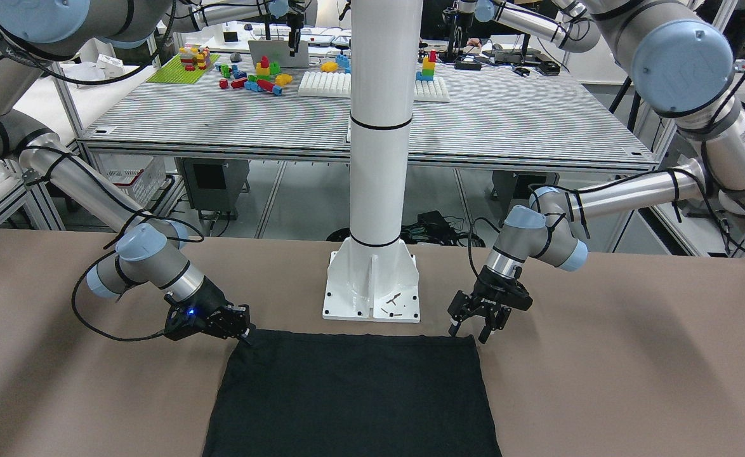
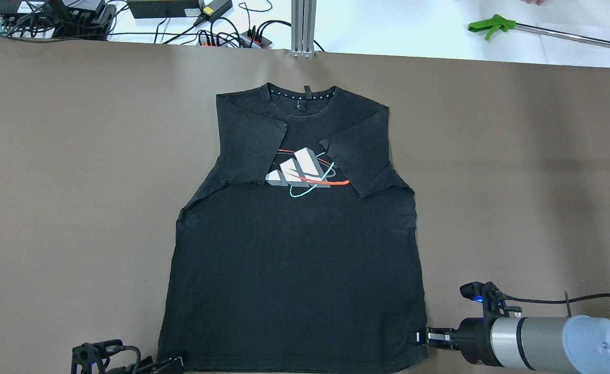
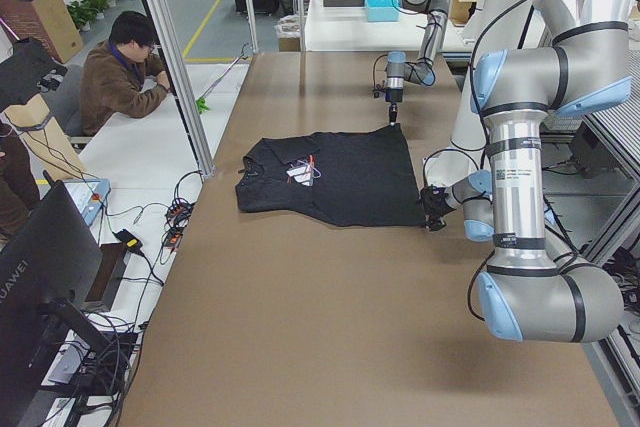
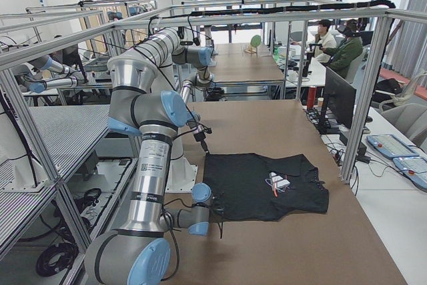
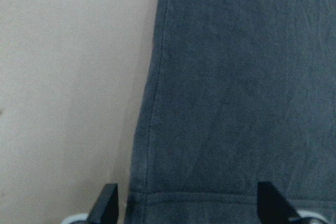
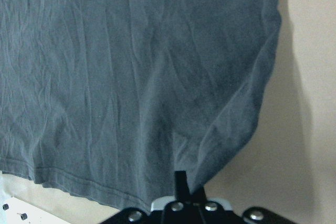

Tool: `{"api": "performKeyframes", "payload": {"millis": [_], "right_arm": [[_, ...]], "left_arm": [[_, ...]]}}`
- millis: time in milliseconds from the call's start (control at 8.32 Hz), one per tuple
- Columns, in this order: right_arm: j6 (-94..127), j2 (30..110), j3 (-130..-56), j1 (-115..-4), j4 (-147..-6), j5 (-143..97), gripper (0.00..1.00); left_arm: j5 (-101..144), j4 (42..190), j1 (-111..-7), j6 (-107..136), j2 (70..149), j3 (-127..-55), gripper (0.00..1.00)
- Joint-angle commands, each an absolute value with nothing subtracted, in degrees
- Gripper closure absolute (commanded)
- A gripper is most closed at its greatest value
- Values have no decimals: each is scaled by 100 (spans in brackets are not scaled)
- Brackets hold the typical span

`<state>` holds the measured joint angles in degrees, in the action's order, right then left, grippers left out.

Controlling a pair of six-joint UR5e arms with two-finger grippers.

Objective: Fold clothes
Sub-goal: 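Grasp the hem corners with both grippers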

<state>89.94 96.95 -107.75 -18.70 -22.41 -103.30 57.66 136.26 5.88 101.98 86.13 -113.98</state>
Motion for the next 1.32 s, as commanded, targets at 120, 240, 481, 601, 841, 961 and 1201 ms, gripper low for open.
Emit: {"api": "performKeyframes", "payload": {"millis": [120, 240, 481, 601, 841, 961, 1201], "right_arm": [[8991, 9694, -10775, -1881, -2233, -10345, 100], [8991, 9694, -10775, -1881, -2241, -10345, 100], [8991, 9686, -10767, -1863, -2241, -10345, 100], [8991, 9686, -10767, -1863, -2241, -10345, 100], [8991, 9686, -10767, -1863, -2241, -10345, 100], [8991, 9686, -10784, -1881, -2233, -10371, 100], [9000, 9764, -10872, -1925, -1953, -10450, 100]], "left_arm": [[5713, 13623, 598, 10195, 8684, -11241, 11], [5652, 13623, 589, 10195, 8684, -11267, 35], [5581, 13614, 589, 10143, 8666, -11268, 97], [5572, 13606, 589, 10143, 8666, -11276, 100], [5572, 13605, 589, 10143, 8684, -11311, 100], [5590, 13605, 571, 10134, 8675, -11416, 100], [5738, 13605, 545, 10099, 8491, -12038, 100]]}}
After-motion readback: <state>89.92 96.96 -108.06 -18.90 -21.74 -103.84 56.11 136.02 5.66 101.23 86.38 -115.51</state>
